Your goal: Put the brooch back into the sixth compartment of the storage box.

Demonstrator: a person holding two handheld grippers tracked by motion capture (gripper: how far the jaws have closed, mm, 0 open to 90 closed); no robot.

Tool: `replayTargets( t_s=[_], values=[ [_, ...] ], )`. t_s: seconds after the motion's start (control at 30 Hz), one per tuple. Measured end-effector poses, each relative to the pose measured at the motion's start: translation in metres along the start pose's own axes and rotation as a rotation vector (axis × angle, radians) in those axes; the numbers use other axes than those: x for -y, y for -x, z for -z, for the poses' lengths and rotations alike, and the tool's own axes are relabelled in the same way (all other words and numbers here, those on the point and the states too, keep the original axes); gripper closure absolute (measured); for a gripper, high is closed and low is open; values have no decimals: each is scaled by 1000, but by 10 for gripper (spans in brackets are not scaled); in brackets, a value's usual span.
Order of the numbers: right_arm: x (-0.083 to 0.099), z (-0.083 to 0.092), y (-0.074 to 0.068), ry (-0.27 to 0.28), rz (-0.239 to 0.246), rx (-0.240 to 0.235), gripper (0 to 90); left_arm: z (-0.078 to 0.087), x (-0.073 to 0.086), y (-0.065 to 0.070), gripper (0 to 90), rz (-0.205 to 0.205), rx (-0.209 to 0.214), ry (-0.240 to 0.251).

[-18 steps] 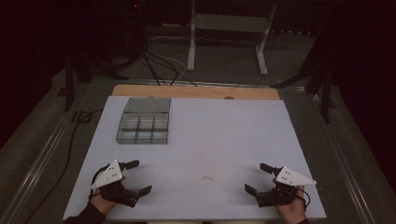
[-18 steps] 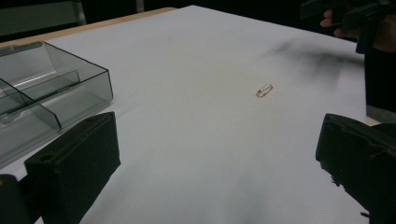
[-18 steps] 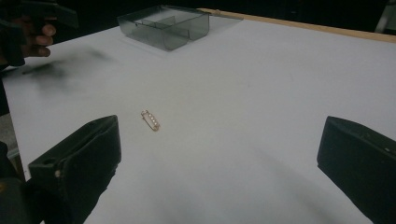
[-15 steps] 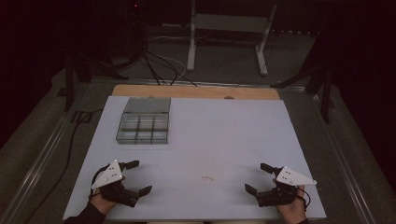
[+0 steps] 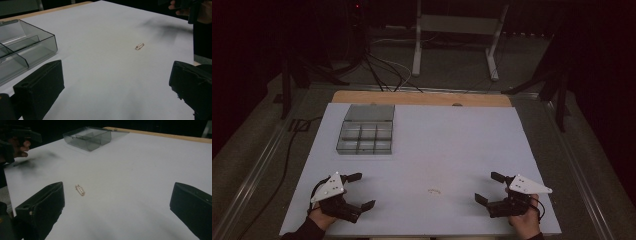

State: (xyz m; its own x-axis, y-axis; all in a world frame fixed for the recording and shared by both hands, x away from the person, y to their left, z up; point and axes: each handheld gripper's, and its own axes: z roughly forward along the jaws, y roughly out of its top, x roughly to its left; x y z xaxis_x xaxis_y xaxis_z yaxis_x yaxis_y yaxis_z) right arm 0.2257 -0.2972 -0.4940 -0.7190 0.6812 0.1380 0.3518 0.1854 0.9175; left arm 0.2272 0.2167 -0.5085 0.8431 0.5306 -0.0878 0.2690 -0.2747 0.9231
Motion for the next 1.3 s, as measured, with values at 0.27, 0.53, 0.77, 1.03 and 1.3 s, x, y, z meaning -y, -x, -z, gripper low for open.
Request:
replayTargets(
  t_s=[0.27, 0.53, 0.77, 1.03, 1.3],
  values=[
    [-18, -4, 0, 8, 27, -32, 0, 0, 0, 0, 11, 3, 0, 3],
    [-33, -17, -1, -3, 30, -104, 0, 0, 0, 0, 11, -2, 3, -1],
    [-43, -37, -7, -4, 54, -157, 0, 0, 0, 0, 11, -2, 5, 2],
    [-45, -65, -17, -60, 40, -225, 0, 0, 0, 0, 11, 1, 7, 5],
    [-44, -88, -23, -108, -20, -306, 0, -1, 0, 0, 11, -2, 15, 4]
  ],
)
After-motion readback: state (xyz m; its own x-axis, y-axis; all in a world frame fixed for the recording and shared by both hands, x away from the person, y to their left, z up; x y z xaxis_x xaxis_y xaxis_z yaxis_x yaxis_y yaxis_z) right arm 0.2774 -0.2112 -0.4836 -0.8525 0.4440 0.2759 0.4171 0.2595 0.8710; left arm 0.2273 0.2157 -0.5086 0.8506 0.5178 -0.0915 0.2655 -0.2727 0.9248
